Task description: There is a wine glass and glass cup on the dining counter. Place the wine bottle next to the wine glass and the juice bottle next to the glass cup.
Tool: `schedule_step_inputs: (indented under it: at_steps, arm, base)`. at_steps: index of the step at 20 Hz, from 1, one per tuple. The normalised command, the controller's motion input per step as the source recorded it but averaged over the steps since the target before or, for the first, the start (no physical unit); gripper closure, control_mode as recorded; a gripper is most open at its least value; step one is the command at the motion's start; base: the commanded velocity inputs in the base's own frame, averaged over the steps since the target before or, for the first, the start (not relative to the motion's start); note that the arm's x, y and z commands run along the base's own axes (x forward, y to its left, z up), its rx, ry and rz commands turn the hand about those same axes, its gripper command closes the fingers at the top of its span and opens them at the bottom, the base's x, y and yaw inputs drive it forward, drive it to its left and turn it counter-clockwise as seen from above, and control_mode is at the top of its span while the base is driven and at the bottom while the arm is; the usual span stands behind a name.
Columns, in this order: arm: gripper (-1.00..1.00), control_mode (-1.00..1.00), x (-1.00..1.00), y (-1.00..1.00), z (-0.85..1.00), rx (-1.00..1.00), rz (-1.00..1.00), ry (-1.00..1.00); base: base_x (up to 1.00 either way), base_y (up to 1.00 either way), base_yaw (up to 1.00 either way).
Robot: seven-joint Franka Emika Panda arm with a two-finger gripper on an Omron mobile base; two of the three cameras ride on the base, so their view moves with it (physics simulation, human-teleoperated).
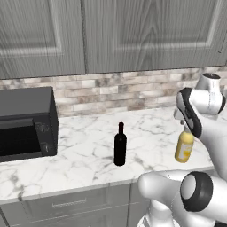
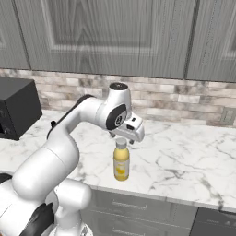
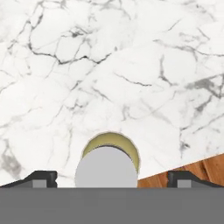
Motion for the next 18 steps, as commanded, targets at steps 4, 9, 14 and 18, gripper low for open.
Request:
schedule_step_inputs:
  at_steps: [4, 9, 14, 18]
  arm:
    - [-1.0, -1.0, -0.01, -0.02, -0.18, 0.0, -0.08, 0.08]
    - [-1.0, -1.0, 0.12, 0.0, -0.27, 0.0, -0.05, 0.07]
    - [-1.0, -1.0, 0.0, 0.01, -0.13, 0.03, -0.03, 0.06]
    - [-1.0, -1.0, -0.05, 0.0, -0.04, 0.04, -0.05, 0.07]
  base:
    - [0.0, 0.0, 0.0]
    - [0.0, 0.0, 0.0]
    - [0.0, 0.0, 0.0]
    - [0.0, 0.0, 0.0]
